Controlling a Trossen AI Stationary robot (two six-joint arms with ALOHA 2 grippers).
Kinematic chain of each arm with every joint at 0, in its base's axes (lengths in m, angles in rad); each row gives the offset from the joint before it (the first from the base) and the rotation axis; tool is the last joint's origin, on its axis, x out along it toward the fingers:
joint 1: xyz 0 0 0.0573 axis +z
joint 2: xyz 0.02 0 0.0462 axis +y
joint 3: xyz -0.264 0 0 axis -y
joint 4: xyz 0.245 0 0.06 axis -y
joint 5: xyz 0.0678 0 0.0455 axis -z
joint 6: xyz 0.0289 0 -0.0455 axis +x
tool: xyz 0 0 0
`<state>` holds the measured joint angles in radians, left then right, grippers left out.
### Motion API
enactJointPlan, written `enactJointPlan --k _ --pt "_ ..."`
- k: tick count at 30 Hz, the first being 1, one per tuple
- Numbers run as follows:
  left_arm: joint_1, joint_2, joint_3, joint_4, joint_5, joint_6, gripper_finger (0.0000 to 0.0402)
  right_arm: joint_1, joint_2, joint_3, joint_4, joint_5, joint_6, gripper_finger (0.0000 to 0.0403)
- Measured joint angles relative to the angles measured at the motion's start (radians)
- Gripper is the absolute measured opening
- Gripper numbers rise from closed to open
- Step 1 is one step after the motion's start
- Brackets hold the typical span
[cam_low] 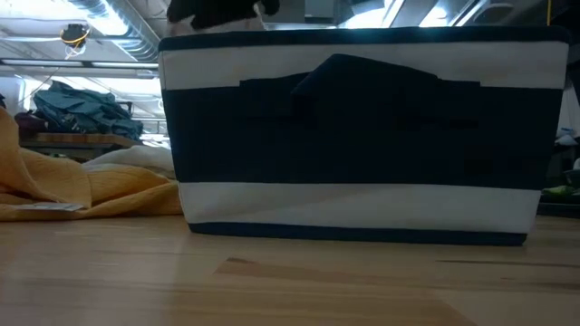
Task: Fold towel
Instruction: Fold the white-and-brown checkered towel
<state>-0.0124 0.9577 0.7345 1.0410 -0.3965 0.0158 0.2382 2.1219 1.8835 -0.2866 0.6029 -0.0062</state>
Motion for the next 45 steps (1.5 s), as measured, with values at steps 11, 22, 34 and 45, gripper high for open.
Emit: enactJointPlan --k 11,22,34,45 --pt "0.000 -0.013 0.000 -0.001 0.000 -0.039 0.0000 0.013 0.031 0.000 0.019 0.101 0.111 0.0215" --pt "-0.001 -0.013 0.000 -0.004 0.000 -0.042 0.0000 0.008 0.041 0.000 0.080 -0.055 0.600 0.0215" --pt "-0.001 -0.034 0.000 0.018 0.007 -0.069 0.0000 -0.026 0.090 0.000 0.172 -0.016 0.890 0.0215" --pt "-0.001 -0.068 0.000 0.019 0.008 -0.072 0.0000 -0.084 0.090 0.000 0.334 -0.020 0.926 0.0215"
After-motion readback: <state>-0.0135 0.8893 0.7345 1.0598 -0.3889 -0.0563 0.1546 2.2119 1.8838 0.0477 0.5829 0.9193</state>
